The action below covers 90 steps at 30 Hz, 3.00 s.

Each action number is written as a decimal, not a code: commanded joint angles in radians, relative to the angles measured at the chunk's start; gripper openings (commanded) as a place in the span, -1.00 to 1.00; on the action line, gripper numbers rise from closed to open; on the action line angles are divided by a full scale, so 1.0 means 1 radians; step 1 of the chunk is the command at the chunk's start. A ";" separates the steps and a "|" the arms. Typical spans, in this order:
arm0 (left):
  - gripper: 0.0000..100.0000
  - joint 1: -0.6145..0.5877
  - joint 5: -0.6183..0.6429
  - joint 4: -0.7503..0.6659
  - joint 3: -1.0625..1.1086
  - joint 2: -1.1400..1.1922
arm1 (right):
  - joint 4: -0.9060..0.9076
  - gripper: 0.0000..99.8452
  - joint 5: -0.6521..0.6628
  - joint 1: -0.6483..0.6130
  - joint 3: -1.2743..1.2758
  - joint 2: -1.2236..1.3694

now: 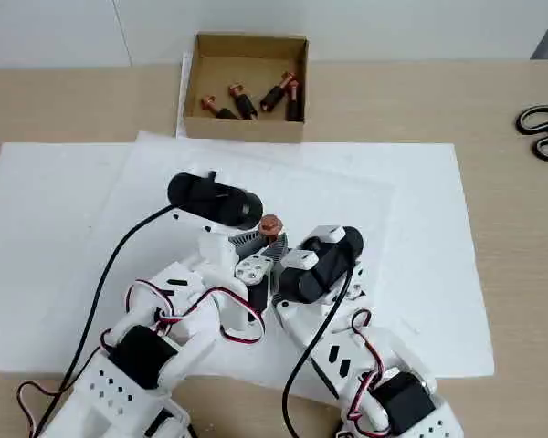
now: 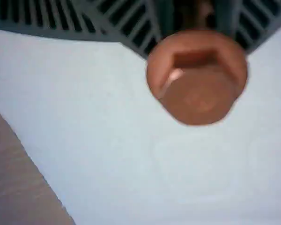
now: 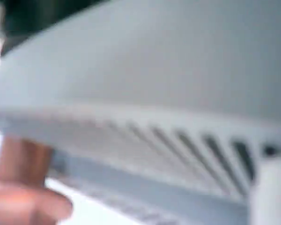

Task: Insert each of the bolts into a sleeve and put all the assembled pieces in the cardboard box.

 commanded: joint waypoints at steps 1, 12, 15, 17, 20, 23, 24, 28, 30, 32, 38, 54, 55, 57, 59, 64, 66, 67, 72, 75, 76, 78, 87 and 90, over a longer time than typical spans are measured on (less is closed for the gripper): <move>-0.92 -0.009 -0.003 0.029 -0.008 -0.005 | -0.024 -0.99 0.011 0.002 -0.023 -0.007; -0.53 -0.025 0.066 0.077 -0.056 -0.005 | -0.024 -0.99 0.012 0.002 -0.023 -0.007; -0.53 -0.055 0.066 0.097 -0.120 -0.005 | -0.024 -0.99 0.012 0.002 -0.023 -0.007; -0.53 -0.068 0.066 0.146 -0.171 -0.005 | -0.024 -0.99 0.012 0.002 -0.023 -0.007; -0.53 -0.110 0.063 0.241 -0.237 -0.005 | -0.024 -0.99 0.012 0.002 -0.023 -0.007; -0.53 -0.163 0.060 0.327 -0.278 -0.005 | -0.024 -0.99 0.014 0.002 -0.023 -0.007; -0.53 -0.181 0.060 0.345 -0.286 -0.005 | -0.024 -0.99 0.014 0.002 -0.023 -0.007; -0.53 -0.287 0.011 0.400 -0.295 -0.005 | -0.024 -0.99 0.014 0.002 -0.023 -0.007; -0.53 -0.354 -0.018 0.436 -0.292 -0.005 | -0.024 -0.99 0.014 0.013 -0.020 -0.007; -0.53 -0.414 -0.060 0.491 -0.292 -0.005 | -0.041 -0.99 0.012 0.047 -0.017 -0.007; -0.53 -0.551 -0.298 0.641 -0.294 -0.005 | -0.082 -0.99 0.015 0.191 -0.031 0.012; -0.53 -0.767 -0.405 0.655 -0.298 -0.005 | -0.038 -0.99 0.009 0.317 -0.758 0.885; -0.53 -0.772 -0.407 0.655 -0.298 -0.005 | -0.076 -0.99 0.011 0.317 -0.806 0.951; -0.53 -0.773 -0.407 0.655 -0.298 -0.005 | -0.176 -0.99 0.014 0.317 -0.884 1.078; -0.53 -0.767 -0.407 0.654 -0.298 -0.005 | -0.292 -0.99 0.015 0.317 -0.950 1.208; -0.53 -0.772 -0.407 0.652 -0.294 -0.005 | -0.587 -0.99 0.009 0.358 -1.060 1.514; -0.53 -0.772 -0.407 0.652 -0.294 -0.005 | -0.742 -0.99 0.009 0.380 -1.077 1.618; -0.53 -0.772 -0.407 0.652 -0.294 -0.005 | -0.826 -0.99 0.009 0.386 -1.080 1.666; -0.53 -0.767 -0.408 0.652 -0.292 -0.005 | -1.165 -0.99 0.014 0.387 -1.105 1.870; -0.53 -0.767 -0.408 0.652 -0.292 -0.005 | -1.230 -0.99 0.014 0.387 -1.146 1.951; -0.53 -0.767 -0.408 0.652 -0.292 -0.005 | -1.236 -0.99 0.014 0.387 -1.163 1.975; -0.53 -0.767 -0.408 0.652 -0.291 -0.005 | -1.236 -0.99 0.012 0.387 -1.206 2.015; -0.53 -0.767 -0.408 0.651 -0.291 -0.005 | -1.236 -0.99 0.011 0.384 -1.402 2.235; -0.53 -0.767 -0.408 0.651 -0.291 -0.005 | -1.228 -0.99 0.011 0.381 -1.461 2.308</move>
